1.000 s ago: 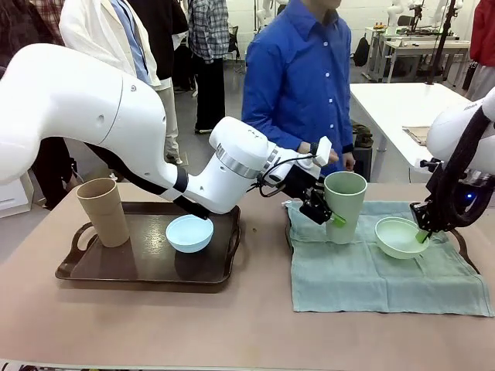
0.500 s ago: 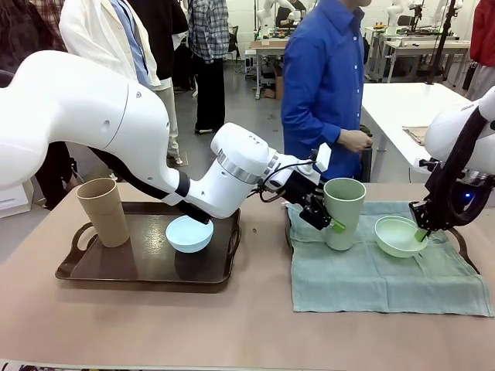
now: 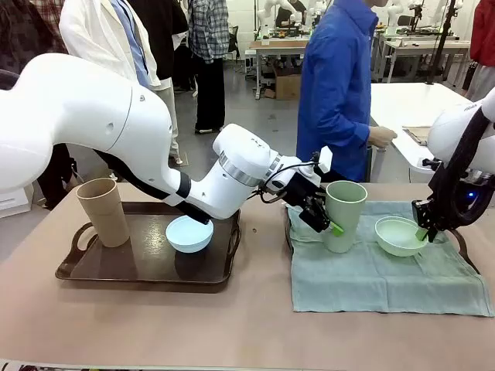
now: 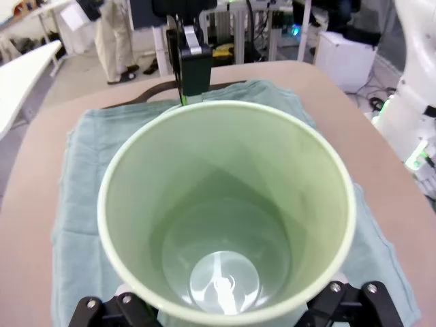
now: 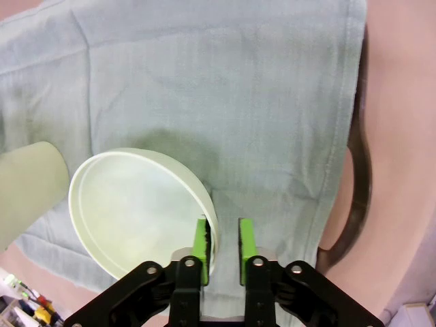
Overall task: Set up a tray with a mat and arrange the tableware.
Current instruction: Place the Picnic Bowl and Reusable plastic cup back onto the Handle tray in front of the human's position.
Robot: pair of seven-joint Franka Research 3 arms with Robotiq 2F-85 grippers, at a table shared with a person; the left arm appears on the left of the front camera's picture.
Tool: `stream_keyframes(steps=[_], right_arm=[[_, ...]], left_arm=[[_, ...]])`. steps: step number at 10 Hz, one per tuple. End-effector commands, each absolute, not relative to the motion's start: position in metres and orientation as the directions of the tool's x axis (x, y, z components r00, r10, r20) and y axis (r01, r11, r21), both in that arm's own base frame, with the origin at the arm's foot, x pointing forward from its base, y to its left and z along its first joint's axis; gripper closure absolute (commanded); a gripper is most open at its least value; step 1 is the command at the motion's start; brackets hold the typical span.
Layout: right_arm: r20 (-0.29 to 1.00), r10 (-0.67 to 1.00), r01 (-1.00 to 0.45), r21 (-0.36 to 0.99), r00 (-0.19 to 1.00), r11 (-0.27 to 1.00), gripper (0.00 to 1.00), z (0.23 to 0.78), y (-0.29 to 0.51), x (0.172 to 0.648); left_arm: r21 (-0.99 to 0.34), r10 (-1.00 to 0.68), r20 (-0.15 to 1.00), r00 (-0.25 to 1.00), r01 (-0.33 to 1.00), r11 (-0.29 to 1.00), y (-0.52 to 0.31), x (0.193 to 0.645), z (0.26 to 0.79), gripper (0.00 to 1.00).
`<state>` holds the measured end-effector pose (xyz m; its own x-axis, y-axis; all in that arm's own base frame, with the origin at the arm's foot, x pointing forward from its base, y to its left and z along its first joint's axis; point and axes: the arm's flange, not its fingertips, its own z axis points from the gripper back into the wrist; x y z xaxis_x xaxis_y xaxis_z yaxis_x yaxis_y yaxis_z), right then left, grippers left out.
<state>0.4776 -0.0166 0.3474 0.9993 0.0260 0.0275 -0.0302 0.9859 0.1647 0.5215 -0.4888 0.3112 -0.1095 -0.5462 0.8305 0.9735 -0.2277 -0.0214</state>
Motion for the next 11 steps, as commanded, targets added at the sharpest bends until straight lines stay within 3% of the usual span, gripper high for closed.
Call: stream_keyframes(steps=[1, 2, 4, 7, 11], right_arm=[[0.005, -0.022, 0.021, 0.131, 1.000, 0.991, 0.19, 0.360, -0.020, 0.471], [-0.006, -0.035, 0.036, 0.122, 0.999, 0.992, 0.00, 0.369, -0.022, 0.464], [0.000, -0.033, 0.033, 0.125, 0.999, 0.992, 0.00, 0.394, -0.028, 0.444], [0.005, -0.037, 0.036, 0.106, 0.999, 0.994, 0.00, 0.429, -0.035, 0.423], [0.090, 0.019, -0.021, 0.022, 0.996, 1.000, 0.00, 0.500, -0.020, 0.389]], left_arm=[[-0.070, -0.612, 0.788, -0.065, 0.978, -0.195, -0.483, 0.521, 0.324, 0.00], [-0.096, -0.626, 0.779, -0.040, 0.979, -0.181, -0.476, 0.517, 0.328, 0.00], [-0.182, -0.699, 0.712, 0.067, 0.979, -0.091, -0.456, 0.507, 0.340, 0.00], [-0.296, -0.864, 0.469, 0.181, 0.954, 0.039, -0.429, 0.484, 0.389, 0.00], [-0.197, -0.914, 0.148, 0.378, 0.917, 0.347, -0.412, 0.448, 0.487, 0.00]])
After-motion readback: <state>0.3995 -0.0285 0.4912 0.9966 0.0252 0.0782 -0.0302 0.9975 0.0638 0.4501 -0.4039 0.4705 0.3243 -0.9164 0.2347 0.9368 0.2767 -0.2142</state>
